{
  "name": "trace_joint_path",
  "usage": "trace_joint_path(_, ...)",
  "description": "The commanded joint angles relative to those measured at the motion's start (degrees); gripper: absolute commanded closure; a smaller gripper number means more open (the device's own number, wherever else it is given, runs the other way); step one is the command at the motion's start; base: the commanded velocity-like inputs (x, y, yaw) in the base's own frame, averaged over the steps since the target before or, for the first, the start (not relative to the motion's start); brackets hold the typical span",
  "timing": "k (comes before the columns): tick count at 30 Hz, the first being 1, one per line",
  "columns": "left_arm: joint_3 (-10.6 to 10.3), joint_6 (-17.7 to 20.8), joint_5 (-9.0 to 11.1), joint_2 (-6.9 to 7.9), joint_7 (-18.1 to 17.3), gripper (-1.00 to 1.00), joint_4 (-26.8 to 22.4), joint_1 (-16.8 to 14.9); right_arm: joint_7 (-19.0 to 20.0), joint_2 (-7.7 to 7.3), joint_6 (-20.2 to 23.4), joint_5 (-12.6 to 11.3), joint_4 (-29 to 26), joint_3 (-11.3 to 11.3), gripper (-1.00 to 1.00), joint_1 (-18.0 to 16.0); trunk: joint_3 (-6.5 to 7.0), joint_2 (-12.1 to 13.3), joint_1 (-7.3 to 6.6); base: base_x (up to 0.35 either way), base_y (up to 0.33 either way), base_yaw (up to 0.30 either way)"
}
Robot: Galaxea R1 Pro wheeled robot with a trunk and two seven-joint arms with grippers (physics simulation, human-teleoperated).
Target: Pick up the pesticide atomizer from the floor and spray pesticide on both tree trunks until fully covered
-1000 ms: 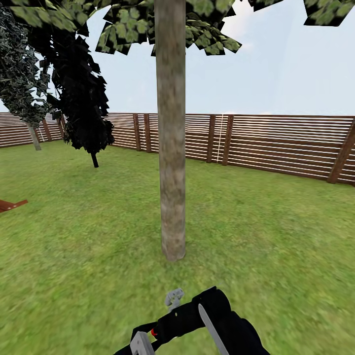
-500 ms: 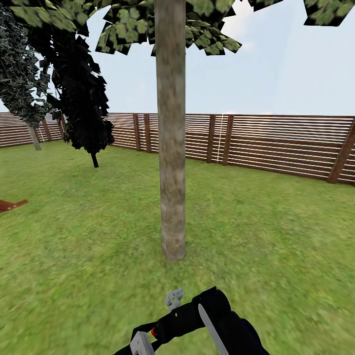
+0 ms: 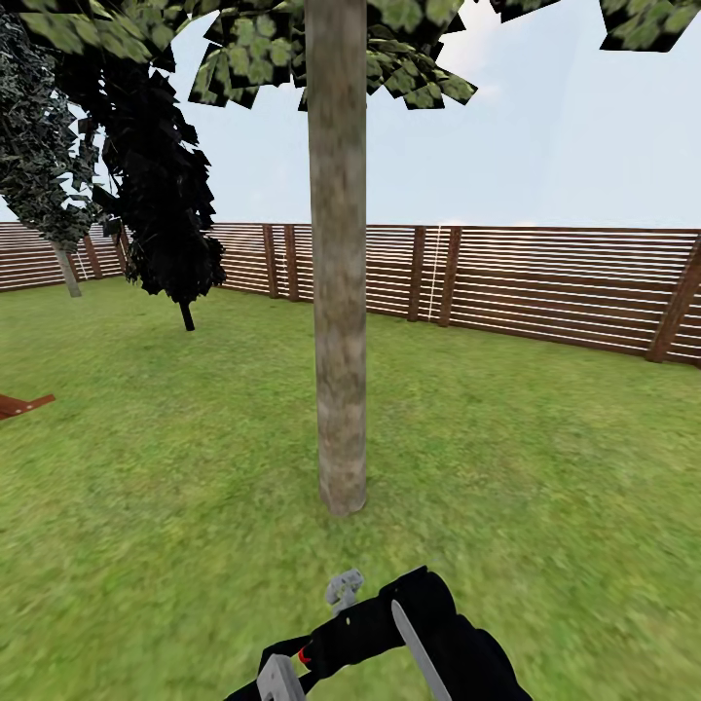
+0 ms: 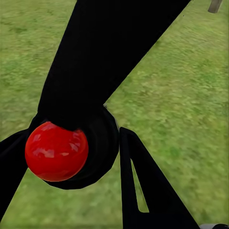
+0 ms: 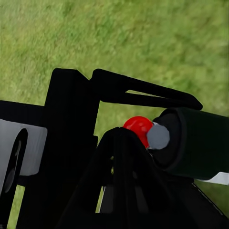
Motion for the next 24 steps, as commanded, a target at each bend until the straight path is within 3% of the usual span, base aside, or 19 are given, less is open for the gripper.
trace_joint_path(1,-0.2,-0.1,0.6,0.05,-0.1,1.0,0.0,-0.1,-0.4,0.0,0.3,-0.6,0.0,0.0,1.0,-0.1,-0.11,-0.1,0.04,0.0,0.0,0.0)
trace_joint_path(24,-0.1,-0.1,0.6,0.05,-0.1,1.0,-0.1,-0.1,-0.4,0.0,0.0,-0.6,0.0,-0.1,1.0,0.0,-0.11,-0.1,0.04,0.0,0.0,0.0)
